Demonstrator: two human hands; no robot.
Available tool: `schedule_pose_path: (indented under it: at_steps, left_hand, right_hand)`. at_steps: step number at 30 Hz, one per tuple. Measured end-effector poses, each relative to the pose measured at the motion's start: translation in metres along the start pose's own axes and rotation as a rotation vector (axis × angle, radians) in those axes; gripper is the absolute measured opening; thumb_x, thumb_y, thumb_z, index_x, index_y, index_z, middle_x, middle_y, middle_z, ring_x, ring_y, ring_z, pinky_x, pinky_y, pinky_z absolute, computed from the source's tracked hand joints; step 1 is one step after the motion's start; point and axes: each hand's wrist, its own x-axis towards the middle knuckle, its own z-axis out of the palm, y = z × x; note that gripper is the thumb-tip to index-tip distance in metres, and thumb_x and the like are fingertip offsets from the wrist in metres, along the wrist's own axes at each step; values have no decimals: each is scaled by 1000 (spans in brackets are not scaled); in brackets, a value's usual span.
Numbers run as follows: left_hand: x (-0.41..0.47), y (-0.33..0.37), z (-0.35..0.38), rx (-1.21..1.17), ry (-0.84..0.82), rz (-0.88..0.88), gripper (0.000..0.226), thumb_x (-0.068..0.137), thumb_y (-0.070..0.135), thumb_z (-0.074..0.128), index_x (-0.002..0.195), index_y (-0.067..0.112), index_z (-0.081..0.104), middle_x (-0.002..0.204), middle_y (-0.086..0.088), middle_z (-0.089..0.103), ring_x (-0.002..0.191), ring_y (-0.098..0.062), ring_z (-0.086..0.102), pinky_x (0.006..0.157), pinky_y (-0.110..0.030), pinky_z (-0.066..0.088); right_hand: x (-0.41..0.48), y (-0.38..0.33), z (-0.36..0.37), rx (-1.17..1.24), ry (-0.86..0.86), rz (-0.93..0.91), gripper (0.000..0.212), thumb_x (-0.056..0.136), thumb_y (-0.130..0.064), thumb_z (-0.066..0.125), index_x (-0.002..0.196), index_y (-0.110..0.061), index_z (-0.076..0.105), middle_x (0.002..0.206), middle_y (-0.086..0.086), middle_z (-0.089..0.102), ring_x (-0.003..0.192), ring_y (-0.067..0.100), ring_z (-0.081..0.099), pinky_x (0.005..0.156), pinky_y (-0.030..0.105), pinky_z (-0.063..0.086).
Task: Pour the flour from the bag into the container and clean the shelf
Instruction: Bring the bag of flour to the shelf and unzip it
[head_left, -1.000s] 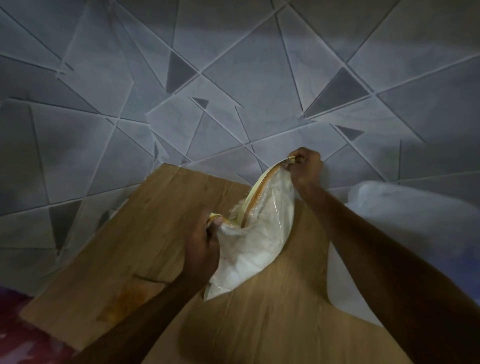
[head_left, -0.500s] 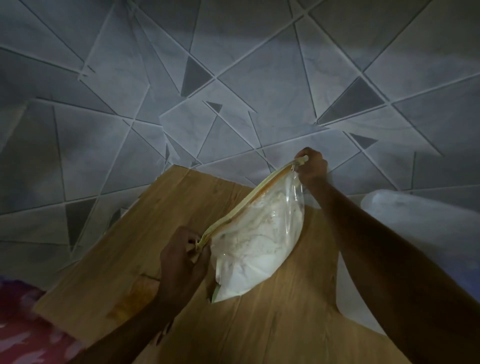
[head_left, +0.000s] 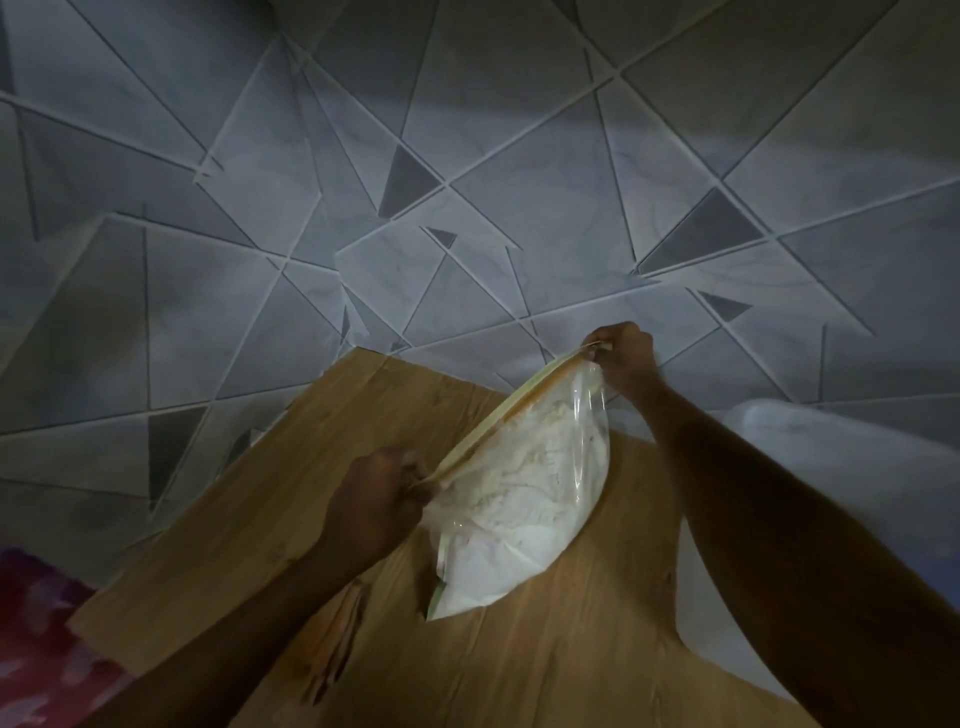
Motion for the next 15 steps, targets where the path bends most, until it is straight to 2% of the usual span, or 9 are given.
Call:
schedule_pose_path:
  at_steps: [2, 4, 5, 7, 9, 10, 13, 15]
  left_hand:
    - [3, -8, -6, -37, -64, 13, 38, 79, 16, 81, 60, 32, 53, 58, 11, 60, 56, -7, 57, 56, -28, 49]
    - [15, -9, -13, -36, -159, -17, 37, 77, 14, 83, 59, 29, 54, 59, 18, 61, 60, -2, 58, 54, -14, 41]
    - [24, -7, -18, -32, -211, -35, 34, 76, 17, 84, 59, 27, 56, 59, 17, 61, 60, 1, 58, 53, -12, 41]
    - [44, 1, -24, -40, -304, -67, 25, 68, 37, 84, 65, 25, 62, 64, 11, 65, 62, 1, 61, 58, -16, 48]
    - [65, 8, -24, -49, -347, -67, 37, 58, 59, 75, 73, 26, 66, 75, 9, 70, 72, -5, 66, 67, -29, 55]
    - [78, 11, -21, -56, -351, -52, 39, 60, 60, 73, 76, 26, 66, 79, 9, 70, 76, -8, 68, 70, -32, 56]
    - [117, 34, 0, -97, -330, 36, 22, 86, 39, 72, 96, 21, 66, 97, 5, 71, 91, -15, 68, 82, -35, 56]
    - [147, 50, 20, -106, -328, 89, 25, 93, 27, 66, 115, 14, 64, 113, 0, 70, 103, -19, 66, 92, -36, 54]
  right_hand:
    - [-3, -2, 3, -16, 33, 65, 9, 83, -8, 76, 91, -7, 80, 92, 12, 78, 86, 24, 74, 79, 19, 49]
    - [-7, -10, 7, -33, 61, 63, 9, 83, -6, 74, 88, -9, 81, 89, 10, 79, 85, 25, 75, 80, 22, 52]
    - [-7, -14, 9, -33, 72, 74, 10, 82, -5, 73, 86, -10, 81, 88, 9, 79, 85, 24, 74, 79, 21, 51]
    - [-6, -18, 10, -43, 70, 98, 11, 80, -5, 74, 86, -12, 80, 88, 8, 78, 87, 25, 74, 78, 18, 48]
    - [-4, -19, 12, -58, 68, 136, 10, 81, -6, 76, 87, -14, 79, 91, 7, 78, 91, 27, 71, 81, 22, 50]
    - [-4, -19, 12, -47, 77, 156, 10, 81, -6, 77, 88, -13, 78, 91, 8, 77, 92, 29, 70, 81, 24, 52]
    - [-10, -20, 14, 14, 132, 195, 13, 80, -6, 79, 92, -10, 76, 93, 10, 76, 91, 29, 70, 78, 23, 49]
    - [-13, -22, 16, 36, 205, 230, 22, 78, -8, 82, 97, -12, 73, 96, 9, 75, 92, 27, 69, 78, 24, 50]
